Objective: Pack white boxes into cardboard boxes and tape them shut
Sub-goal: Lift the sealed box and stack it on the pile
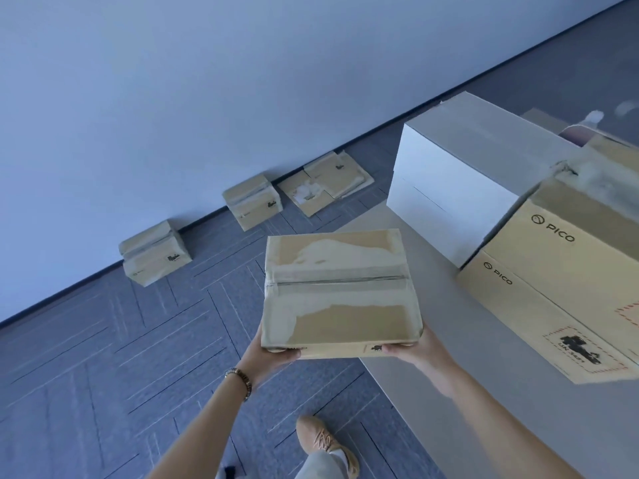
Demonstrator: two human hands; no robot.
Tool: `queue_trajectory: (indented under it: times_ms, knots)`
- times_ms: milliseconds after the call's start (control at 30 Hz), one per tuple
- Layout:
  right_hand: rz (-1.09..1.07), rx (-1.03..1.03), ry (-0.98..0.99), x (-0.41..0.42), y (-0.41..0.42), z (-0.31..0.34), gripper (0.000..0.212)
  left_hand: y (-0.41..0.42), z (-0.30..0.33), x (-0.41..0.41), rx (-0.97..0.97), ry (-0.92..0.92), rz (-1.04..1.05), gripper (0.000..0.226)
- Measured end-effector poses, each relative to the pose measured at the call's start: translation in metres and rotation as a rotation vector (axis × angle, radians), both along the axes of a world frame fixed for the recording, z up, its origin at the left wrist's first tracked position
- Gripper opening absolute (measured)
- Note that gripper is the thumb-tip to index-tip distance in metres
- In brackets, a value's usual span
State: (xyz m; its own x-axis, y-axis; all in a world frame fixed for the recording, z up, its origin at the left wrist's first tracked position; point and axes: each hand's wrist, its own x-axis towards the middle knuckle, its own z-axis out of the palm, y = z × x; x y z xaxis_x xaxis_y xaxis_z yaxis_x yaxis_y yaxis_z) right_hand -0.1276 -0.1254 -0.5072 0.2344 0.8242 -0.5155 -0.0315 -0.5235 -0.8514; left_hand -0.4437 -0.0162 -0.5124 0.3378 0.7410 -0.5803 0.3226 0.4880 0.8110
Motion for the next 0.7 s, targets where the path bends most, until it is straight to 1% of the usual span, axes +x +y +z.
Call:
queue_trajectory:
  times_ms: [100,233,333,533,700]
  knots:
    - [0.028,0.002,0.022,-0.013,0.045,-0.001,0.074,0.035,-0.002,-0.013,-0.02,-0.053,0.081,0.069]
    - [0.078,0.007,0.057,-0.031,0.102,0.001,0.077,0.078,-0.008,-0.038,-0.05,-0.117,0.155,0.079]
    - [0.109,0.018,0.073,-0.047,0.142,0.004,0.077,0.106,-0.006,-0.056,-0.034,-0.149,0.209,0.076]
    - [0.169,0.045,0.077,-0.092,0.218,0.013,0.069,0.155,-0.002,-0.103,-0.024,-0.138,0.316,0.075]
    - [0.275,0.015,0.137,-0.144,0.287,0.021,0.064,0.197,0.005,-0.158,-0.002,-0.105,0.383,0.071]
